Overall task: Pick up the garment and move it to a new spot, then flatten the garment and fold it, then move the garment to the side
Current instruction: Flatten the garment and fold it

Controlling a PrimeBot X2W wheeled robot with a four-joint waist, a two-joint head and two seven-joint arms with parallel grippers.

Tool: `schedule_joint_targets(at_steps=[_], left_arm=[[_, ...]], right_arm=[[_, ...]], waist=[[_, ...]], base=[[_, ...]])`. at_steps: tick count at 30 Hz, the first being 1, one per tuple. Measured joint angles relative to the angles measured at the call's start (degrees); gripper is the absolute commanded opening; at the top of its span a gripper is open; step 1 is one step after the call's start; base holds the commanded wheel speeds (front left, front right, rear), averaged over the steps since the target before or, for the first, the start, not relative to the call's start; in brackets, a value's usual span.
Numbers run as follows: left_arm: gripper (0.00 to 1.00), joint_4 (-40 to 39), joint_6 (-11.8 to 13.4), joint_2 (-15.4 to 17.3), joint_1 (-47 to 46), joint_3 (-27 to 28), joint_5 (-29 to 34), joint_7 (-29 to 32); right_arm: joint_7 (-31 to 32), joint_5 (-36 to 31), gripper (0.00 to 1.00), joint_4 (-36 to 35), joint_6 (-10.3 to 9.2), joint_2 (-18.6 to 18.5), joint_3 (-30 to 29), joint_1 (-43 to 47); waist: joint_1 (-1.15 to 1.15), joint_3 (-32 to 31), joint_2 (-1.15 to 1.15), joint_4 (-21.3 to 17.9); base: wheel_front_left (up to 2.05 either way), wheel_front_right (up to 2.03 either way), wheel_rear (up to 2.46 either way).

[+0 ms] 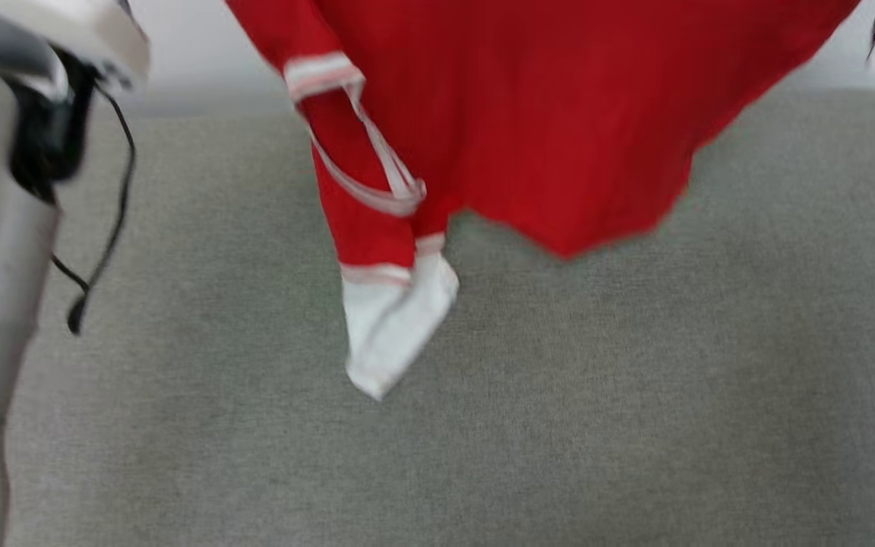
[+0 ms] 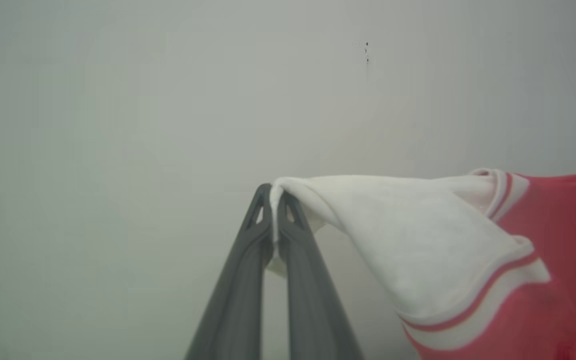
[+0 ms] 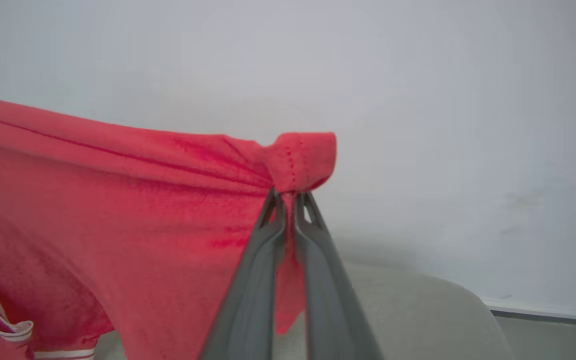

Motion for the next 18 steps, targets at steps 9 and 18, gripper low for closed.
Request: schedule_joint_targets(at_steps=[9, 18], left_arm=[[0.00, 7.47, -1.56, 1.94, -21.01, 2.70, 2.08, -3.64], [0.00, 9.04, -1.81, 3.59, -33.05, 4.07, 3.07, -5.17]], right_arm=[[-9.03, -2.49, 0.00, 1.83, 0.02, 0.94, -1.21, -15.15], [-17.42, -4.59, 0.00, 4.37, 0.03, 0.51, 0.75, -27.65]], waist=[[0.01, 10.52, 0.00, -1.36], [0.01, 22.27, 0.00, -2.04]], base=[[0.00, 0.00, 0.00], [0.00, 0.00, 0.00]])
